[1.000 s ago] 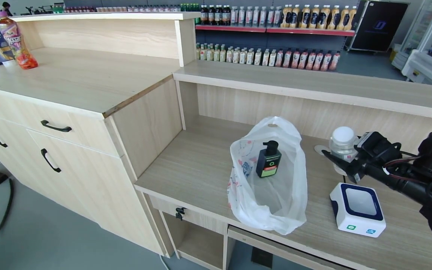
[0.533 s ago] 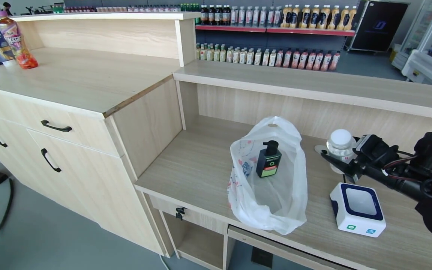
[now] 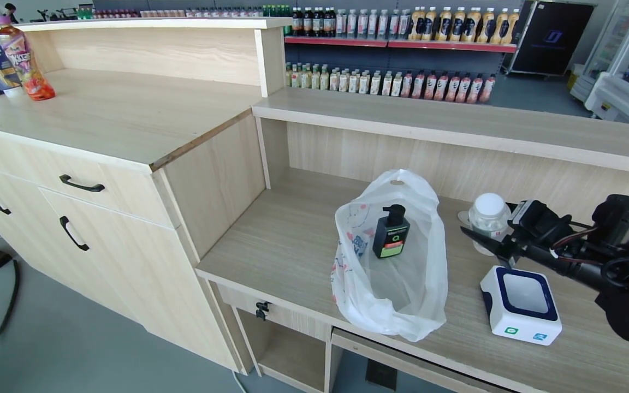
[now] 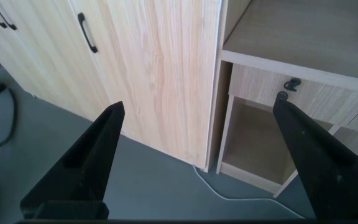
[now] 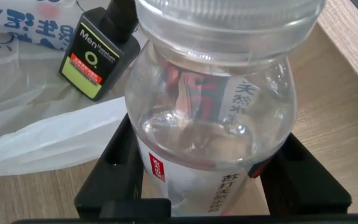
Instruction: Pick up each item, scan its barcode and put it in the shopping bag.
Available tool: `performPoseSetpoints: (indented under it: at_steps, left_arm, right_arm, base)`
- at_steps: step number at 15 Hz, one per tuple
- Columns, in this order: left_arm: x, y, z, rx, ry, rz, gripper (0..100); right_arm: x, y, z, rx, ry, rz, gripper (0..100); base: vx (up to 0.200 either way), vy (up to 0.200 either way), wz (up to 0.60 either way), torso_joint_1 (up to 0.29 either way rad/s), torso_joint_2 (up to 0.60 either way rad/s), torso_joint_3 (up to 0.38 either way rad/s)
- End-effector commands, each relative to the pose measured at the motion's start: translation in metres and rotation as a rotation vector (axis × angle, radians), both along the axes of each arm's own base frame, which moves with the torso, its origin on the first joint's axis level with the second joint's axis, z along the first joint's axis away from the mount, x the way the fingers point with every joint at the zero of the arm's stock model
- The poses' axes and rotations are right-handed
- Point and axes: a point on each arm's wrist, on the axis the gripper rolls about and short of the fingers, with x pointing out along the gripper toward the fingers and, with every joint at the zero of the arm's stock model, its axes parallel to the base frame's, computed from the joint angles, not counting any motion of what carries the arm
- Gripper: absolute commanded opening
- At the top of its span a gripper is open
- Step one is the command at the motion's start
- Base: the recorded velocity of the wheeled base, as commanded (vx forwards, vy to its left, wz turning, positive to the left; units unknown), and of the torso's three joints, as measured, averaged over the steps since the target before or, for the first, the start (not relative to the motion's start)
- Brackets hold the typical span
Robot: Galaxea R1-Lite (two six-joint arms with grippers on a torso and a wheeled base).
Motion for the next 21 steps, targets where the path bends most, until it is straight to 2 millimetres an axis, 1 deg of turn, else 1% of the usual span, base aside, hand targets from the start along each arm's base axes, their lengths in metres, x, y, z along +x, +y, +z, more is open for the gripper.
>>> performPoseSetpoints:
  at_steps: [1, 8, 21]
  left_arm:
    - [0.0, 0.0, 0.0001, 0.0, -0.001, 0.001, 100]
    - [0.0, 0.0, -0.0001, 0.001, 0.0, 0.001, 100]
    - [0.0, 0.0, -0.0001, 0.0, 0.0, 0.001, 100]
  right_arm:
    - [0.0006, 0.0003, -0.0016, 0.0, 0.005, 0.005, 0]
    - [0.0019, -0.0009, -0.0041, -0.029, -0.005, 0.042, 0]
    - [0.0001, -0.0018, -0.0048, -0.027, 0.005, 0.041, 0]
  base:
    - [0.0, 0.0, 0.0, 0.0, 0.0, 0.0]
    - [0.0, 0.0, 0.0, 0.0, 0.0, 0.0]
    - [0.0, 0.0, 0.0, 0.0, 0.0, 0.0]
